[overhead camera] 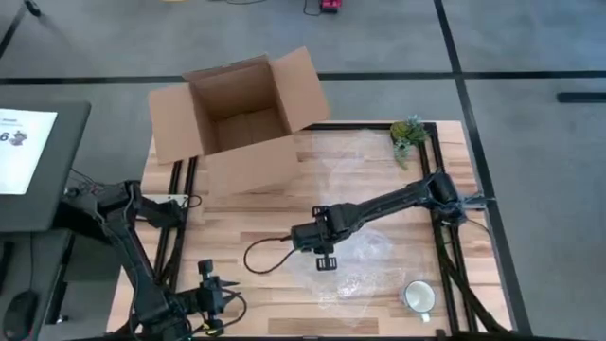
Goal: Wrap mug
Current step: Wrap the green patterned mug with the bubble wrap
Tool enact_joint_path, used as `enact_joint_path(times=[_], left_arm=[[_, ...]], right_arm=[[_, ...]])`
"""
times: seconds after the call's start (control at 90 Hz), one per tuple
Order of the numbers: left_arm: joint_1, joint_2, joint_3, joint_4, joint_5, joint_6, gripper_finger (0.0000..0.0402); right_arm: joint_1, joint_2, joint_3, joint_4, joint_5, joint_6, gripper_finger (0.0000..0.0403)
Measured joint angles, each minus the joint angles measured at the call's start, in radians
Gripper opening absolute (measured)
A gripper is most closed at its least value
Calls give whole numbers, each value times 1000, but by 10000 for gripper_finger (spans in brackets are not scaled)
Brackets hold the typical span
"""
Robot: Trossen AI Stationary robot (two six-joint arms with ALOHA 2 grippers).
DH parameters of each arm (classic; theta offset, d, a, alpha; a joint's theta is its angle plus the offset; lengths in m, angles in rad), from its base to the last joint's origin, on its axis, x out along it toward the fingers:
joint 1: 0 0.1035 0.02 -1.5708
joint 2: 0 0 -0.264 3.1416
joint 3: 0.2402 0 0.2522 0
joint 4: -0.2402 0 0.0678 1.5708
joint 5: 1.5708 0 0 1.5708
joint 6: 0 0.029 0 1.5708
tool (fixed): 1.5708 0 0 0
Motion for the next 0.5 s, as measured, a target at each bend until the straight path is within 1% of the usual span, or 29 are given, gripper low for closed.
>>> enact_joint_path(times=[0.089, 0.178, 0.5], left_arm=[[0, 0, 0, 0, 0, 0, 90], [0, 0, 0, 0, 0, 0, 90], [0, 0, 0, 0, 0, -2, 90]], right_arm=[[-12, 0, -17, 20, 0, -1, 70], [-13, 0, -7, 6, 0, -8, 70], [-10, 5, 198, -247, 4, -10, 70]])
